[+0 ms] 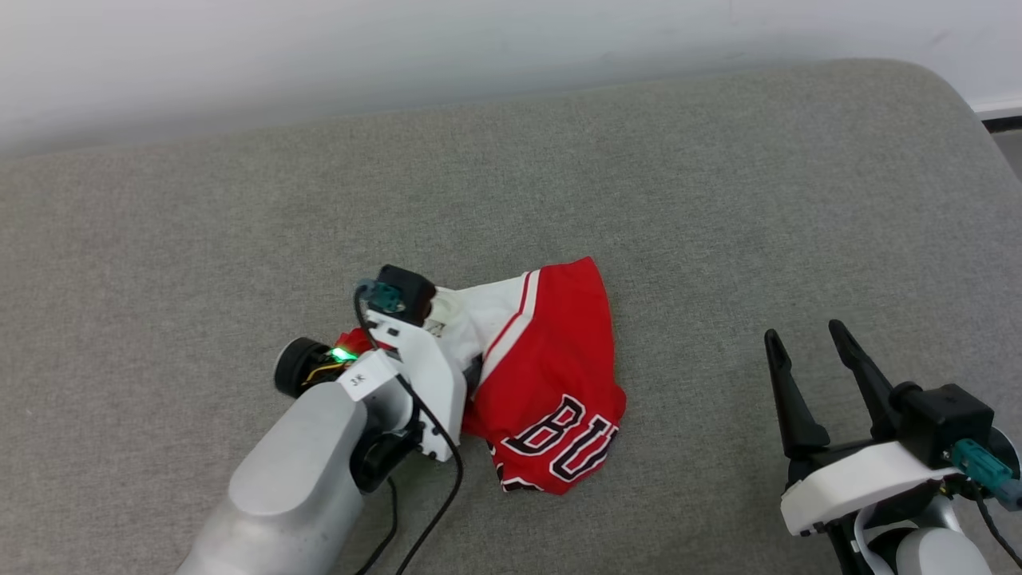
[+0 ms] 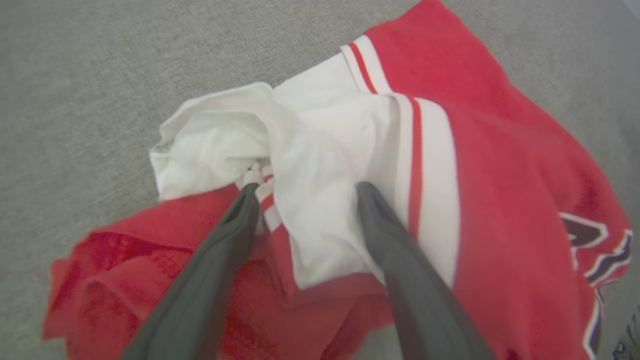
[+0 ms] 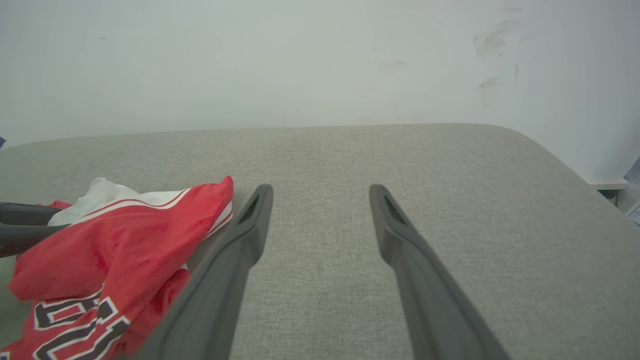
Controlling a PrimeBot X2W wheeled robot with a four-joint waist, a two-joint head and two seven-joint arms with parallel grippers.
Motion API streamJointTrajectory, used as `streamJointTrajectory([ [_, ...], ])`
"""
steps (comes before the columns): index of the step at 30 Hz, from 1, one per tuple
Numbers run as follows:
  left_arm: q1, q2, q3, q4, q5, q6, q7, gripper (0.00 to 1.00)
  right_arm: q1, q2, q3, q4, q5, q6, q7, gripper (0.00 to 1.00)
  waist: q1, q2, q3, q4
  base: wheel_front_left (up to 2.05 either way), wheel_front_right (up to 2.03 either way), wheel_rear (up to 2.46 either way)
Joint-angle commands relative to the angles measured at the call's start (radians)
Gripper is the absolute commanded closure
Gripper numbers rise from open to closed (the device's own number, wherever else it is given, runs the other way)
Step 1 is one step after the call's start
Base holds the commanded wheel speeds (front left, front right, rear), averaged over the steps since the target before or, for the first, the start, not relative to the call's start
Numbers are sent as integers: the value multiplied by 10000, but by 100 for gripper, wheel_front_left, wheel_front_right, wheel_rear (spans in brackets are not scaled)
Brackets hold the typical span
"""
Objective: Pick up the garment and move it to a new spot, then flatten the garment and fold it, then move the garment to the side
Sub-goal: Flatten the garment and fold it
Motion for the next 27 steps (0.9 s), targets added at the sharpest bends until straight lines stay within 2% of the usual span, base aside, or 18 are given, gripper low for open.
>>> streamJointTrajectory([
  [1,-200,45,-343,-167,-203,-15,21,60,-173,5,-54,50,37,-3,-77,0,-2,0,87,-1,0,0,0],
  [2,-278,149,-550,-242,-232,-18,-62,90,-209,7,-69,81,44,-3,-98,0,-2,0,107,15,0,0,0],
  [3,-313,233,-739,-287,-327,-17,-107,100,-209,8,-69,123,79,-3,-123,0,-2,0,118,36,0,0,0],
  [10,-801,551,-1242,-553,-67,-19,-1406,100,-325,5,-70,329,73,-3,-182,0,-2,0,28,283,0,0,0],
  [15,-822,736,-987,-872,130,288,-2418,100,-201,5,-188,375,42,-3,-132,0,-2,0,-150,506,0,0,0],
  [19,-309,1201,-589,-1448,103,780,-2931,100,-26,5,-297,360,31,-3,-88,0,-2,0,-307,706,0,0,0],
  [23,483,1932,-136,-2268,6,1383,-3063,100,71,7,-348,357,74,-3,-20,0,-2,0,-507,916,0,0,0],
  [27,1888,2590,358,-3178,-329,2187,-2935,100,216,5,-388,391,105,-3,35,0,-2,0,-730,1090,0,0,0],
])
